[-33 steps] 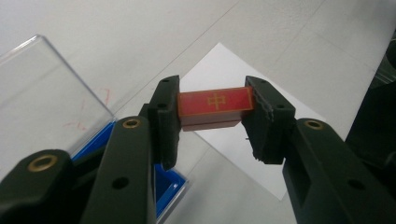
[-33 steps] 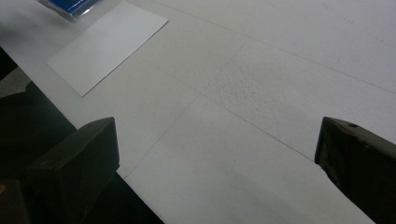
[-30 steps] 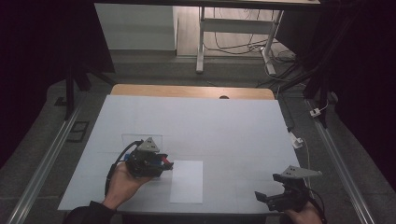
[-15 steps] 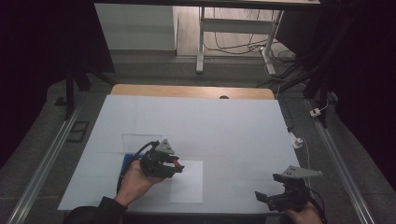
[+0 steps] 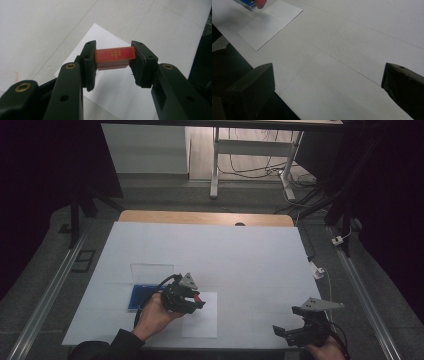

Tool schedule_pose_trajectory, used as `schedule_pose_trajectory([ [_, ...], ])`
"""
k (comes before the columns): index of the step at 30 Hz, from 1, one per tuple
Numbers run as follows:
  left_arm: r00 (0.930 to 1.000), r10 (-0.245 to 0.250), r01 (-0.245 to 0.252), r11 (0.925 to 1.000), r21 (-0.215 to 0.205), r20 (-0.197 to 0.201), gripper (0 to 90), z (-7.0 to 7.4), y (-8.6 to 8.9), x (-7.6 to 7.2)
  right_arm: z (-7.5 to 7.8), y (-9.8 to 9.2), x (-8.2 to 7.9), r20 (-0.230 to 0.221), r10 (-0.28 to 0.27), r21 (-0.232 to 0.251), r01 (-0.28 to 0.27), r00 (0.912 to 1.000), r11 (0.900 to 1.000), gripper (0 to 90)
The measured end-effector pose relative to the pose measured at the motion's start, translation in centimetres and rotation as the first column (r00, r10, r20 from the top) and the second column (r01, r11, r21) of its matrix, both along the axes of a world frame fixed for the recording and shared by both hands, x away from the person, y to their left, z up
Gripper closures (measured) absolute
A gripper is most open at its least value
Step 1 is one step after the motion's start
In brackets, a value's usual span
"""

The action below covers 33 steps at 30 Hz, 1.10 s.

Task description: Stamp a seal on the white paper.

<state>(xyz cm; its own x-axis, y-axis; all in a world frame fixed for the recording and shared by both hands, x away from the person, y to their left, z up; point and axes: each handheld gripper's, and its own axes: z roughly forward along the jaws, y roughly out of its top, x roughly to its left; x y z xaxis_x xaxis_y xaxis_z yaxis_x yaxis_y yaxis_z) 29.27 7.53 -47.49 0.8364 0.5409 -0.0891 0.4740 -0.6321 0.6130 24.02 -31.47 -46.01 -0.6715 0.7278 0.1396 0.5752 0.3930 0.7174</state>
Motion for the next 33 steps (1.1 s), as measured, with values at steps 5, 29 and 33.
schedule_pose_trajectory([
  [5,1.0000,-0.008,0.008,0.9998,0.020,-0.004,58.3,-0.6,-0.5,0.0,0.0,0.0,0.0,-0.001,0.001,0.000,-0.001,1.0000,1.000,0.0],
  [29,0.9996,-0.014,0.016,0.9966,0.080,-0.024,58.2,-2.4,-1.5,0.1,0.0,0.1,-0.1,0.003,0.008,-0.013,-0.008,1.0000,1.000,0.0],
  [33,0.9997,-0.012,0.013,0.9958,0.091,-0.021,58.3,-2.5,-1.6,0.1,0.0,0.2,-0.1,0.003,0.009,-0.014,-0.009,1.0000,1.000,0.0],
])
